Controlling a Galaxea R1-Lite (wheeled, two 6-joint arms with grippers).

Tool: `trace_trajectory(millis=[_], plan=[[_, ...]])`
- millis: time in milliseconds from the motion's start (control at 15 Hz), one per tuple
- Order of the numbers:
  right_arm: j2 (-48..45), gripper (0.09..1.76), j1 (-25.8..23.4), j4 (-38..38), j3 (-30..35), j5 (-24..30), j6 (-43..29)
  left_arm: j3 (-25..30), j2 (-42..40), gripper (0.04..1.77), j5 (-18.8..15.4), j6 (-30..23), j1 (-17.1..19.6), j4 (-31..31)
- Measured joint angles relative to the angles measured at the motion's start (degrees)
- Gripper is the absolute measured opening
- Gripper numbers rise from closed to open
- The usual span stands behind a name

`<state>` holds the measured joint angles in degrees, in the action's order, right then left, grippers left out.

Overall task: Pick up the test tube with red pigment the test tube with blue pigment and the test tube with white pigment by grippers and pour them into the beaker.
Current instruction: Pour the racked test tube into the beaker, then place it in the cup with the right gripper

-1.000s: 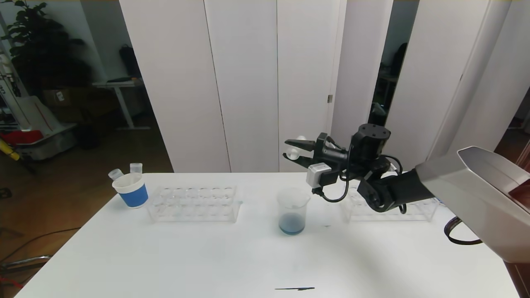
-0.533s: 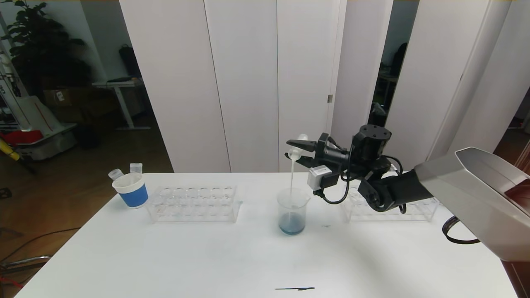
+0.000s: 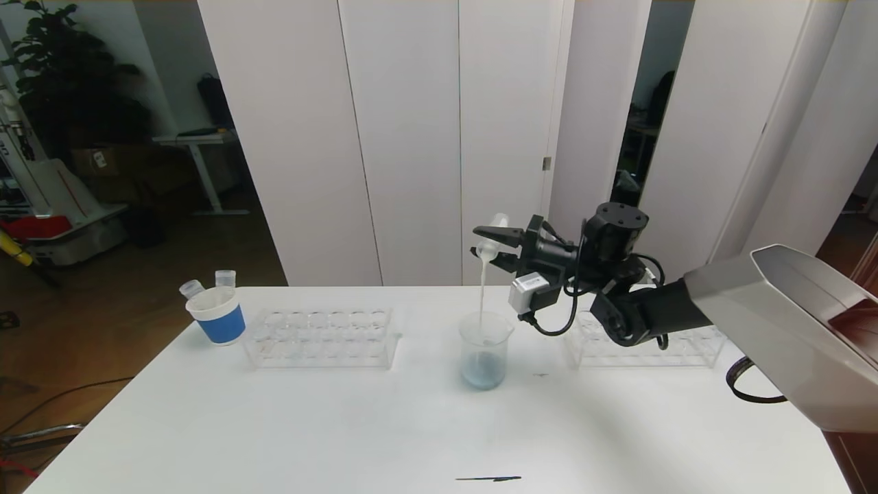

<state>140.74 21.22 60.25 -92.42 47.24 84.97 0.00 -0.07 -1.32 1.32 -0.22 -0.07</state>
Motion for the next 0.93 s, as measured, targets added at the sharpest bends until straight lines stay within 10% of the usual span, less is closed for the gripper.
trace_trajectory(millis=[933], plan=[[0.7, 0.58, -0.2, 0.4, -7.6, 6.2, 6.8, 0.0, 0.0, 1.75, 0.0, 0.0, 0.0, 0.0]])
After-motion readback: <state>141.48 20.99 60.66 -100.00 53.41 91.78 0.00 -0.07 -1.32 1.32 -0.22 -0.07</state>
